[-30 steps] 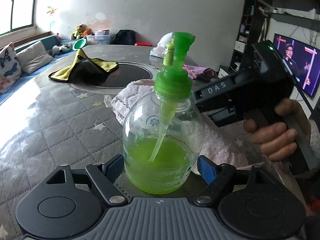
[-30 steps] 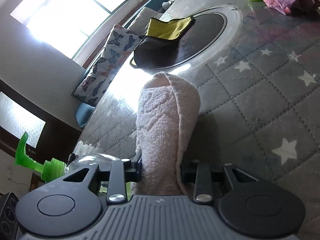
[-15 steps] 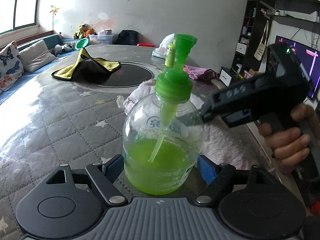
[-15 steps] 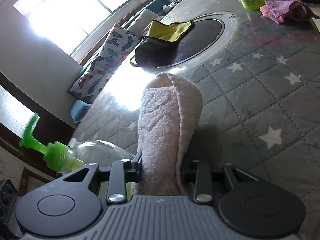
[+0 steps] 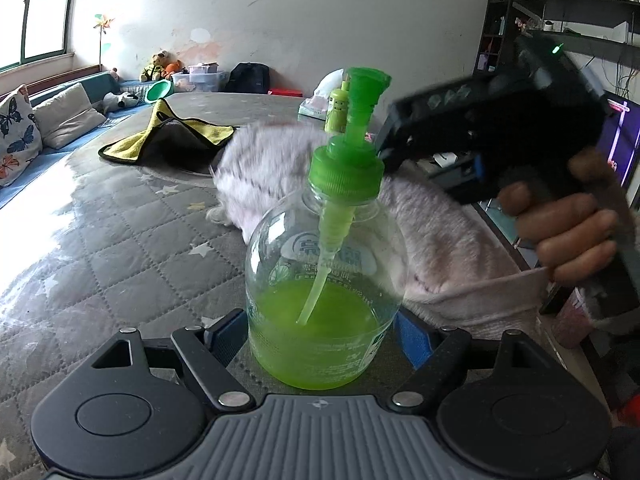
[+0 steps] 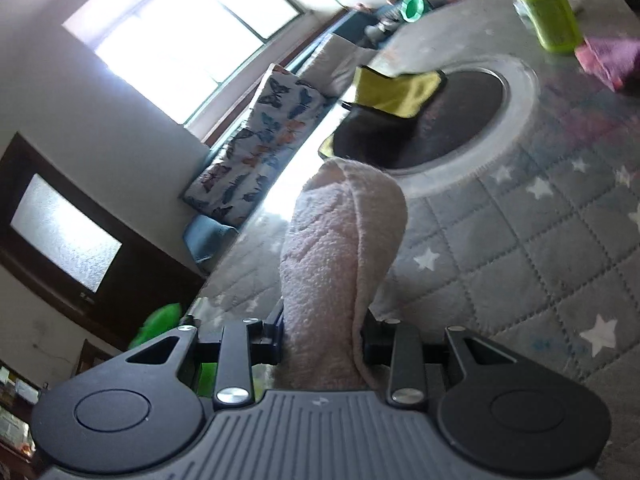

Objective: Clean container
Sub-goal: 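Wipe the bottle again with the pink towel in the right tool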

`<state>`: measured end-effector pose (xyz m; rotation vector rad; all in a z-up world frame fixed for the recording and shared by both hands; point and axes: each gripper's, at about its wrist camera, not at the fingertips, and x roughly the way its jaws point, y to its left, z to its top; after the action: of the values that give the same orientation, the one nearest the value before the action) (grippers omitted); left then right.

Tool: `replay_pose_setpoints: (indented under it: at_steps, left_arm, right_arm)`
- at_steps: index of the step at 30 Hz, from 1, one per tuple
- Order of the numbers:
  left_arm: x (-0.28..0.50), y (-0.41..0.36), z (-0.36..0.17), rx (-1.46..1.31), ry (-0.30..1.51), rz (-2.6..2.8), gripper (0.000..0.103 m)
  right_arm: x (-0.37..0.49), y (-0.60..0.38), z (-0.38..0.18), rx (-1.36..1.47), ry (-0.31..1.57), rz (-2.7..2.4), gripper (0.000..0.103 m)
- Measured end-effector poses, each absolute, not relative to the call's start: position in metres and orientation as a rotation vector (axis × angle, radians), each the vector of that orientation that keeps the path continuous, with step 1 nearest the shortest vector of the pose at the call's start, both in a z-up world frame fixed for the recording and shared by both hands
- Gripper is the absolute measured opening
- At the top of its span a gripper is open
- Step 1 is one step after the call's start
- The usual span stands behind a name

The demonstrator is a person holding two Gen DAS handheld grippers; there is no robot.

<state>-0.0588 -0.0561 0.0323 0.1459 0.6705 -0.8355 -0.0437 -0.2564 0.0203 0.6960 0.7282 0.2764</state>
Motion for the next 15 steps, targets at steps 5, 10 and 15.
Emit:
replay_pose_setpoints:
  at_steps: [5, 10, 15]
  left_arm:
    - [-0.057, -0.057, 0.032, 0.139, 0.672, -0.834, 0.083]
    - [-0.058, -0.061, 0.032, 0.139, 0.682, -0.805, 0.084]
    - [-0.060, -0.066, 0.035, 0.104, 0.710, -0.742, 0.085]
  right_arm:
    - [-0.040, -0.262, -0.012, 0.722, 0.811, 0.215, 0.033]
    - [-0.046, -0.263, -0.025, 0.723, 0.816, 0.202, 0.033]
    - [-0.053, -0.258, -0.022, 0.656, 0.809, 0.180, 0.033]
